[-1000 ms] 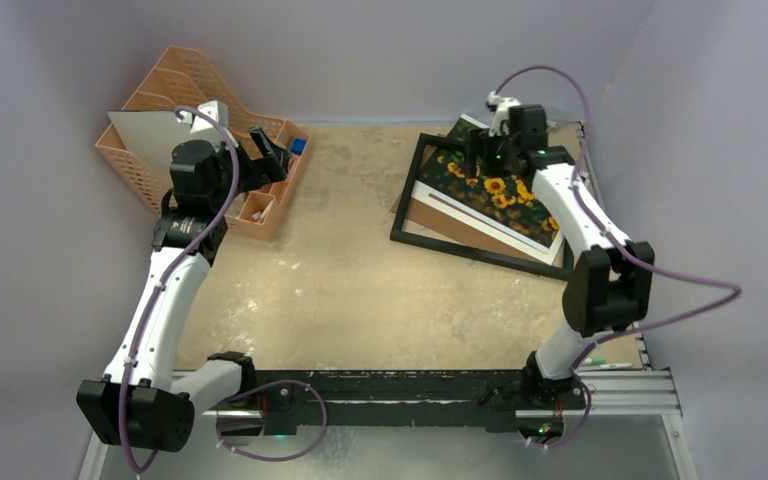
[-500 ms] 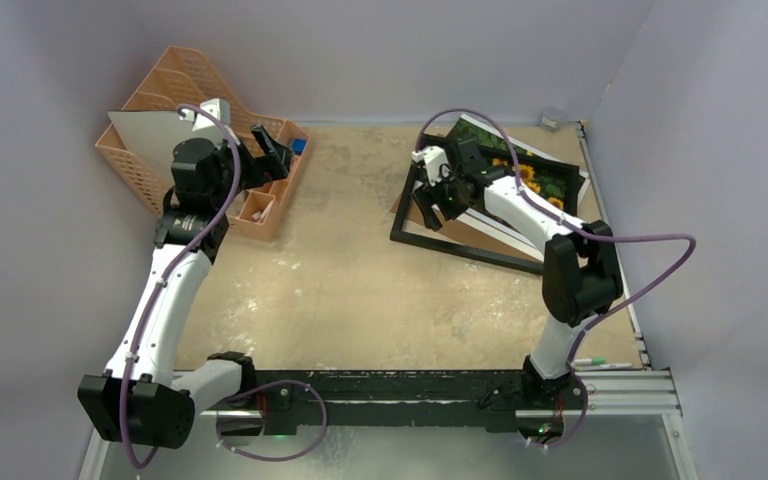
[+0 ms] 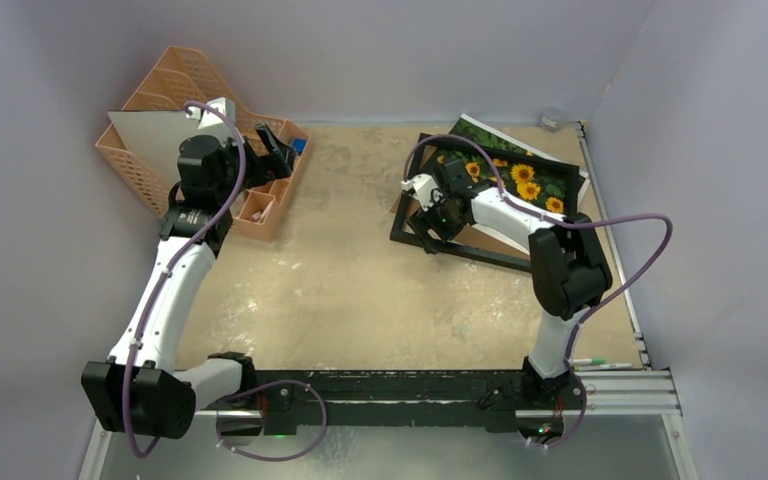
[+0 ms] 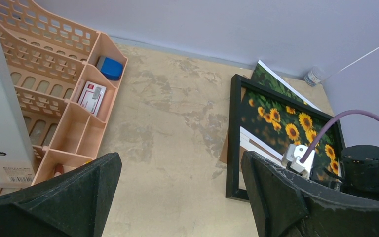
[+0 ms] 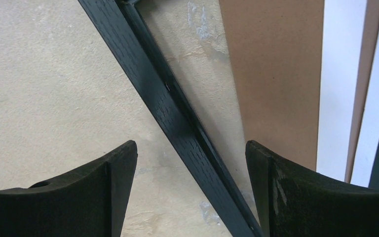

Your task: Put the photo into the frame

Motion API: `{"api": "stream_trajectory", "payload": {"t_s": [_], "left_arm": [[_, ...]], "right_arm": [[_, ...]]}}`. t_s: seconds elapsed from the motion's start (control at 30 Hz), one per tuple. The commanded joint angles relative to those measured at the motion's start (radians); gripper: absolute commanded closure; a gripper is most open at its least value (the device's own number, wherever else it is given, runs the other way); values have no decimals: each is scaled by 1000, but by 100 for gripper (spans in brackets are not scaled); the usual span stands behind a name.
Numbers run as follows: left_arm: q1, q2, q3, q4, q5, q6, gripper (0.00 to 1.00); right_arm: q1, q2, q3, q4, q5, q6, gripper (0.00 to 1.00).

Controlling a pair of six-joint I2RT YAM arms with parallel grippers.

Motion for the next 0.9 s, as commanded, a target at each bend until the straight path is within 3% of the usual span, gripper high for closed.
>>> {"api": "stream_trajectory", "payload": {"t_s": [0.0,0.2,0.33,0.53,0.87], "left_arm": [[-3,4,1,51,16,-9,2],[-4,-2,-2,45,9,-8,2],[-3,-10,-2,40,3,-6,2],[-3,-18,4,39,-4,-12,3],[-4,-75,-27,-19,-52,-31,4]], "right_arm": [[3,20,2,17,-34,-20,18],[4,68,8,18,-38,-15,29],[7,37,20,38,-17,-7,56],[58,-7,69,24,0,44,79],[232,-59,184,80,87,372,94]]}}
